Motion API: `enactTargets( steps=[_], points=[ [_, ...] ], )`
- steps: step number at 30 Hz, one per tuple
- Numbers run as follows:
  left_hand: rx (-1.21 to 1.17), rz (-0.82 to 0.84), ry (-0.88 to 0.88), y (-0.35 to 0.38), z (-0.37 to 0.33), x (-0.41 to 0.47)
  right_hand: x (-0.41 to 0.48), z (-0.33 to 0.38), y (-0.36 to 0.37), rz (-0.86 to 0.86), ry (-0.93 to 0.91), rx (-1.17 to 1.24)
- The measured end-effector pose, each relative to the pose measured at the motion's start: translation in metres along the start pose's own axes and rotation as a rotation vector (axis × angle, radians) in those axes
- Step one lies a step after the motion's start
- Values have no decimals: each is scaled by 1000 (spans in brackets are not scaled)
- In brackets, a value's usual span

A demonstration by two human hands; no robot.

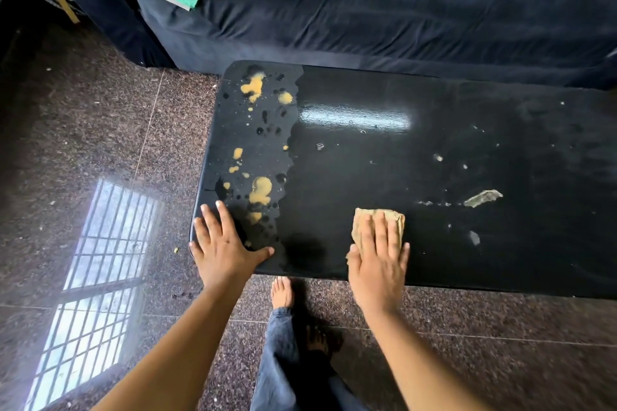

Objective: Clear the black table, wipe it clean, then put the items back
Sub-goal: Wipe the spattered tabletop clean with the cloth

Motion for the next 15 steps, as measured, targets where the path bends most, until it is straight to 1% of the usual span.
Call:
enactTargets(
  steps=[1,2,3,4,6,8,10,12,14,15],
  points=[
    [8,10,-7,1,1,1,-4,14,0,-10,30,34],
    [17,19,-9,2,1,1,-8,34,1,-17,12,72],
    [23,21,-7,2,0,2,-14,58,3,-10,-62,100],
    [28,19,-1,1,0,3,-22,81,5,6,-176,108],
    [34,21,1,0,-1,7,-30,103,12,55,-389,91],
    [41,40,-10,2,0,7,-31,95,16,95,-571,57],
    [36,47,-22,3,2,8,-33,66,16,116,-724,-4],
    [22,41,-19,3,2,8,-26,23,12,114,-755,-72],
    [-5,29,9,3,-2,7,-19,-12,8,121,-729,-133],
    [-25,21,25,3,-1,6,-19,-18,8,127,-710,-149]
  ],
)
Point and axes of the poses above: each hand's wrist, its own x-axis towards the middle knuckle, its own y-axis out of the palm, z = x × y, the point moved 10 cm from there along x, towards the middle knuckle, and after that the axes turned 14 degrees about -z, right-handed, at the moved point
